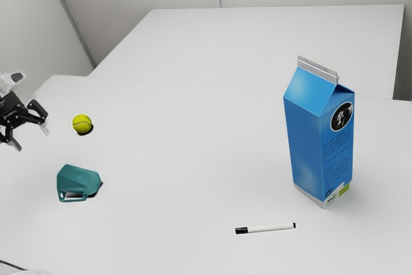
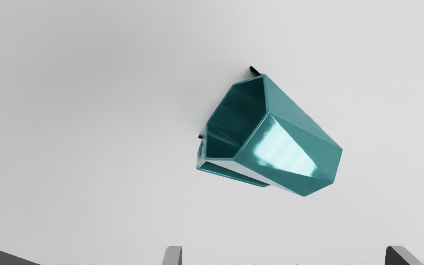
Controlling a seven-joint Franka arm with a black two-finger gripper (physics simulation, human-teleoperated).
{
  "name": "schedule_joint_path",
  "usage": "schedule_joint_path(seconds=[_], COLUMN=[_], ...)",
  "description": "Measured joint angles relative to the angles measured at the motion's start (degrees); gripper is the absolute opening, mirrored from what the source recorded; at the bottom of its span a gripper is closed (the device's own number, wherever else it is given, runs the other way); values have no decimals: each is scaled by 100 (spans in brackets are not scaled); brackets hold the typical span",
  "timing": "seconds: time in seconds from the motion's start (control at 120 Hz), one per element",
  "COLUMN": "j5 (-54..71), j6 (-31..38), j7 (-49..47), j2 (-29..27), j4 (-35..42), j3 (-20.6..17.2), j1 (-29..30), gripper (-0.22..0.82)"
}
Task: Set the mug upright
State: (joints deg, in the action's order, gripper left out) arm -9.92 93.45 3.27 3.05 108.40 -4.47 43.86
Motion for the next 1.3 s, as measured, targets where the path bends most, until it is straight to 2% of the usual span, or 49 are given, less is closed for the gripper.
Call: schedule_joint_path(seconds=[0.083, 0.25, 0.733, 1.225, 1.258, 1.3], j5=[-135, -371, -925, -1967, -1992, -2002], j6=[2, 41, 532, 682, 686, 691], j7=[247, 678, 1632, 2039, 2050, 2061], j2=[114, 406, 1161, 1419, 1420, 1416], j4=[120, 200, 186, 555, 555, 549], j3=[1, 12, 97, 104, 104, 104], j1=[140, -32, -8, -9, -10, -14], gripper=[60, 60, 60, 60, 56, 45])
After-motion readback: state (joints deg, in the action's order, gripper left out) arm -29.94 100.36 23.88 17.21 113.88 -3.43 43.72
